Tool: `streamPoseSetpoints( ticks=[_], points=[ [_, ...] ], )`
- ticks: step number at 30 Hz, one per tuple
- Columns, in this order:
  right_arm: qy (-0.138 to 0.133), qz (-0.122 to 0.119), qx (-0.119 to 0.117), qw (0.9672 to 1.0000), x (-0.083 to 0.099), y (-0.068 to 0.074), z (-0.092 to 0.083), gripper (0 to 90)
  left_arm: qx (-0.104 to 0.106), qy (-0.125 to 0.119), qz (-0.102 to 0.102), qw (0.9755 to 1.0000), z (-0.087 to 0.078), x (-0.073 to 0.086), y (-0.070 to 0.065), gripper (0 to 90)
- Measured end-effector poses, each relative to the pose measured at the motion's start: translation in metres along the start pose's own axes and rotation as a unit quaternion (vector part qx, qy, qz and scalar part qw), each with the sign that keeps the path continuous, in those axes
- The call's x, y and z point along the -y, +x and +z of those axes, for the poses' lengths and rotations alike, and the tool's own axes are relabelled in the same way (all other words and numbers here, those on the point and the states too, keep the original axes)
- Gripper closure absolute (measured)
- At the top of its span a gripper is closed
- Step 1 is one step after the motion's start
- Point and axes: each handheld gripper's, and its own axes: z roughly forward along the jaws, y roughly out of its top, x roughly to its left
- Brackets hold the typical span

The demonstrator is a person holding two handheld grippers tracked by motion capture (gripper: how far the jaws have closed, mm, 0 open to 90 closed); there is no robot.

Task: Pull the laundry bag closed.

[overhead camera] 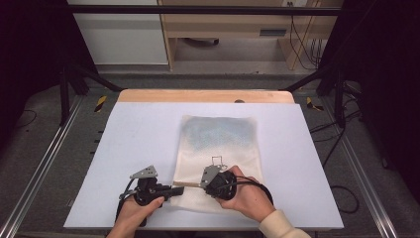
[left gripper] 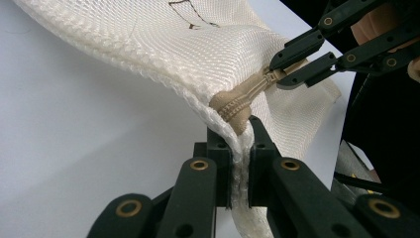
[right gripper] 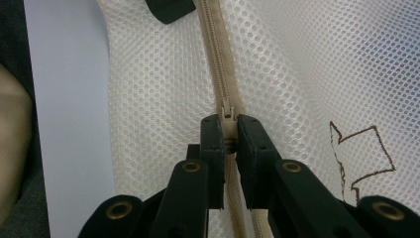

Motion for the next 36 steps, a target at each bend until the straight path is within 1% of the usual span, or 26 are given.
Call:
streamPoseSetpoints(
  ticks=[7, 13, 19, 20, 24, 26, 34, 36],
  points=[
    [-0.001, -0.001, -0.003, 1.0000, 0.000, -0.001, -0.001, 82.1, 0.001, 0.000, 0.001, 1.0000, 0.000, 0.000, -0.001, 83.9],
    [0.005, -0.005, -0.002, 1.0000, 0.001, -0.001, -0.003, 82.1, 0.001, 0.001, 0.003, 1.0000, 0.001, 0.000, -0.002, 83.9],
    [0.006, -0.003, -0.003, 1.0000, 0.003, -0.003, -0.005, 82.2, 0.001, -0.001, 0.003, 1.0000, 0.001, 0.000, -0.002, 83.9],
    [0.004, -0.001, -0.004, 1.0000, 0.004, -0.003, -0.006, 82.2, 0.000, -0.001, 0.003, 1.0000, 0.001, 0.000, -0.002, 83.9],
    [0.006, -0.001, -0.002, 1.0000, 0.005, -0.004, -0.008, 82.1, 0.001, -0.002, 0.003, 1.0000, 0.001, 0.000, -0.002, 83.9],
    [0.006, -0.003, -0.005, 1.0000, 0.005, -0.004, -0.009, 82.1, 0.002, -0.002, 0.004, 1.0000, 0.001, 0.000, -0.003, 83.9],
    [0.009, -0.005, -0.004, 0.9999, 0.004, -0.005, -0.012, 82.1, 0.004, -0.004, 0.005, 1.0000, 0.001, 0.000, -0.003, 83.9],
    [0.009, -0.003, 0.000, 1.0000, 0.004, -0.005, -0.013, 82.1, 0.003, -0.004, 0.006, 1.0000, 0.001, 0.000, -0.004, 83.9]
  ],
)
